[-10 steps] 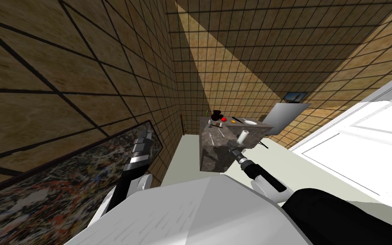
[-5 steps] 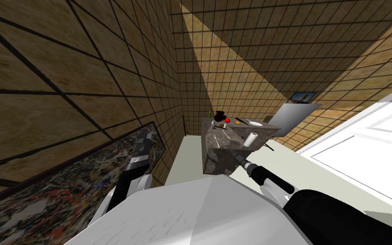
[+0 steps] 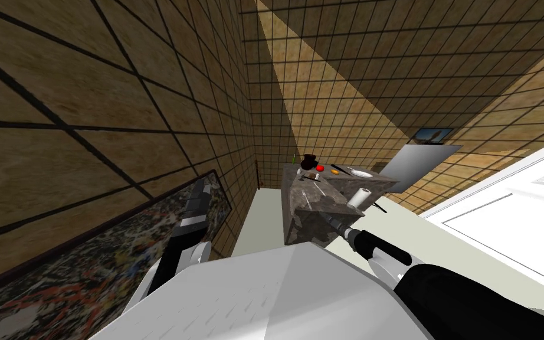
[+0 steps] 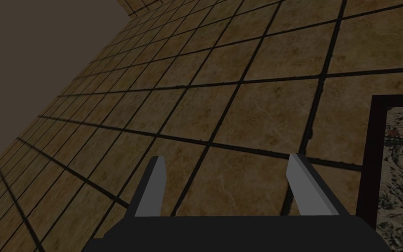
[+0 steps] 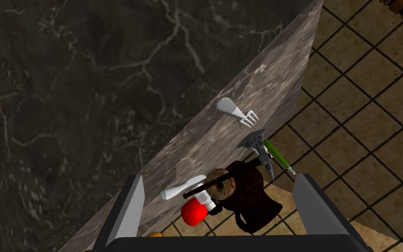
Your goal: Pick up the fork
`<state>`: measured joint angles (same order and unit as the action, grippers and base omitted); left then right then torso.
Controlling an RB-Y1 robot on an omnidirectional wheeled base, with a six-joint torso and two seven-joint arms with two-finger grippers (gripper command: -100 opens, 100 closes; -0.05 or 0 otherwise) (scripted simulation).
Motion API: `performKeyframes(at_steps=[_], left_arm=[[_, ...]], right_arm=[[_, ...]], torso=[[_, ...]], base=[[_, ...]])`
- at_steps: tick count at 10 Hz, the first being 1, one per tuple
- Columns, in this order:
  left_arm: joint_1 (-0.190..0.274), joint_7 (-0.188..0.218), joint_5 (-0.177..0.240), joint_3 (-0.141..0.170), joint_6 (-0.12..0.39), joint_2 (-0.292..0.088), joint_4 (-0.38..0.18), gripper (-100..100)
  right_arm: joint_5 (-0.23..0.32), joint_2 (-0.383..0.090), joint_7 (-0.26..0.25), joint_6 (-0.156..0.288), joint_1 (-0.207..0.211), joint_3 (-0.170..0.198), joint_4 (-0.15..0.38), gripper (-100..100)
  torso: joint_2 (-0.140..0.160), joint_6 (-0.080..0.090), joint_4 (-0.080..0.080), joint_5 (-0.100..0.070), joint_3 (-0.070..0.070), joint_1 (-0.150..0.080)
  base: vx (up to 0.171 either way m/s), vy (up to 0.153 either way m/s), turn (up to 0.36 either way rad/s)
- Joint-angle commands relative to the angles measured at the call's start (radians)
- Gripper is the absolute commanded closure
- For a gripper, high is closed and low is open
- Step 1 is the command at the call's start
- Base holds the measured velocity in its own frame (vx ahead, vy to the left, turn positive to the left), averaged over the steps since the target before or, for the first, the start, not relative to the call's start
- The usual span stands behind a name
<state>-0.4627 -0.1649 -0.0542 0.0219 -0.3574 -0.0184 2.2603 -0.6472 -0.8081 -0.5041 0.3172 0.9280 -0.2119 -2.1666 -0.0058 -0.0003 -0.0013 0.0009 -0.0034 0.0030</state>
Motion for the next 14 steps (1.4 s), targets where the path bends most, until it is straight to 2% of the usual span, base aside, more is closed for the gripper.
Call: performKeyframes(at_steps=[1, 2, 4, 5, 10, 11, 14], left_arm=[[0.000, 0.000, 0.000, 0.000, 0.000, 0.000, 0.000, 0], [0.000, 0.000, 0.000, 0.000, 0.000, 0.000, 0.000, 0], [0.000, 0.000, 0.000, 0.000, 0.000, 0.000, 0.000, 0], [0.000, 0.000, 0.000, 0.000, 0.000, 0.000, 0.000, 0], [0.000, 0.000, 0.000, 0.000, 0.000, 0.000, 0.000, 0], [0.000, 0.000, 0.000, 0.000, 0.000, 0.000, 0.000, 0], [0.000, 0.000, 0.000, 0.000, 0.000, 0.000, 0.000, 0]], right_arm=[[-0.021, -0.031, -0.036, 0.050, 0.028, -0.015, -0.009, -100], [-0.021, -0.031, -0.036, 0.056, 0.028, -0.015, -0.009, -100], [-0.056, -0.087, -0.098, 0.118, 0.066, -0.033, -0.009, -100], [-0.056, -0.087, -0.098, 0.130, 0.066, -0.033, -0.009, -100], [-0.114, -0.189, -0.244, 0.281, 0.139, -0.071, -0.012, -100], [-0.114, -0.189, -0.244, 0.282, 0.139, -0.071, -0.012, -100], [-0.131, -0.228, -0.318, 0.346, 0.167, -0.086, -0.016, -100]], torso=[[0.000, 0.000, 0.000, 0.000, 0.000, 0.000], [-0.001, 0.000, 0.000, 0.000, -0.001, 0.000], [-0.001, 0.000, 0.000, 0.000, -0.001, 0.000], [-0.004, 0.000, -0.001, 0.000, -0.002, 0.000], [-0.010, -0.001, -0.002, -0.001, -0.006, -0.003], [-0.009, 0.000, -0.002, -0.001, -0.005, -0.004], [-0.004, 0.000, -0.001, -0.001, -0.003, -0.004]], base=[[0.114, 0.056, 0.054], [0.092, 0.039, 0.020], [0.127, 0.047, 0.063], [0.122, 0.023, 0.025], [0.199, 0.015, 0.080], [0.132, -0.006, 0.027], [0.152, -0.026, 0.073]])
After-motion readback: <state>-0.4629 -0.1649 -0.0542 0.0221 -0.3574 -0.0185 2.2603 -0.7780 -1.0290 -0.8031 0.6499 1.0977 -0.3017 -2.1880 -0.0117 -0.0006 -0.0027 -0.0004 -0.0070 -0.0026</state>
